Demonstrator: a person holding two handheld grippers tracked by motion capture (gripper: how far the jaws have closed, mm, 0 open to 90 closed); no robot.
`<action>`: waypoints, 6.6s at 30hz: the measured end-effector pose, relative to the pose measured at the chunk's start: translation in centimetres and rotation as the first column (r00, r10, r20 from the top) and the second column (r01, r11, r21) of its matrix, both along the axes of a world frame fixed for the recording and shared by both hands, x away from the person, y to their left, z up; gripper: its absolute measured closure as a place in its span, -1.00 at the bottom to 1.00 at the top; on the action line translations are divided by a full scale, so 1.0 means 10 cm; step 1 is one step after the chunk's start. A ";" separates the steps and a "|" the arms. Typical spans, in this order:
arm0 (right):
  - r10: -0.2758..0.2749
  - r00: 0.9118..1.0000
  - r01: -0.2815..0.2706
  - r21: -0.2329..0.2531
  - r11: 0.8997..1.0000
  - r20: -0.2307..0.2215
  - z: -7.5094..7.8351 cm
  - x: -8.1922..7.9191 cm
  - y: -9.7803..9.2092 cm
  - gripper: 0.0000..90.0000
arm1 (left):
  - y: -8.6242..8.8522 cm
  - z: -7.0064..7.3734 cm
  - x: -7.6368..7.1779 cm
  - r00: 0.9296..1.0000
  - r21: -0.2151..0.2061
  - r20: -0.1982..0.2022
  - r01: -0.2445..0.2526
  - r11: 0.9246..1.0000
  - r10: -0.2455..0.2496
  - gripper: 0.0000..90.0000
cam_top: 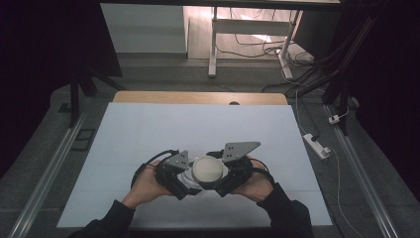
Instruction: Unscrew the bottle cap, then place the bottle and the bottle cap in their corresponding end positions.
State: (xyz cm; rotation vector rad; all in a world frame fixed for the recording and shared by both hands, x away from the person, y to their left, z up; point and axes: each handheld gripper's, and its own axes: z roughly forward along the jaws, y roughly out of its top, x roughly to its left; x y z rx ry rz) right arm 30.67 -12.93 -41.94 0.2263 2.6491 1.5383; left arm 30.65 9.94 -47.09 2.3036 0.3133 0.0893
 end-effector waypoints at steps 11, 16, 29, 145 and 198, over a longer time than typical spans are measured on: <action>-0.046 0.999 0.046 -0.005 0.999 0.001 -0.02 -0.03 -0.04 -0.84 | 0.08 -0.03 0.12 0.998 0.007 -0.004 -0.067 0.998 0.067 -0.82; -0.059 0.998 0.059 -0.005 0.998 -0.002 -0.03 -0.07 -0.05 -0.84 | 0.12 -0.04 0.16 0.995 0.003 -0.004 -0.098 0.995 0.098 -0.82; -0.078 0.997 0.078 -0.008 0.997 -0.006 -0.12 -0.16 -0.01 -0.84 | 0.14 -0.06 0.30 0.987 -0.001 0.007 -0.159 0.987 0.159 -0.82; -0.172 0.984 0.155 -0.274 0.949 -0.040 -1.22 -0.03 0.37 -0.94 | -0.15 -0.41 1.31 0.937 -0.008 0.040 -0.347 0.938 0.347 -0.92; -0.310 0.945 0.278 -0.238 0.931 -0.108 -1.02 0.13 0.03 -1.00 | 0.30 -0.48 0.82 0.918 0.031 -0.077 -0.389 0.921 0.390 -1.00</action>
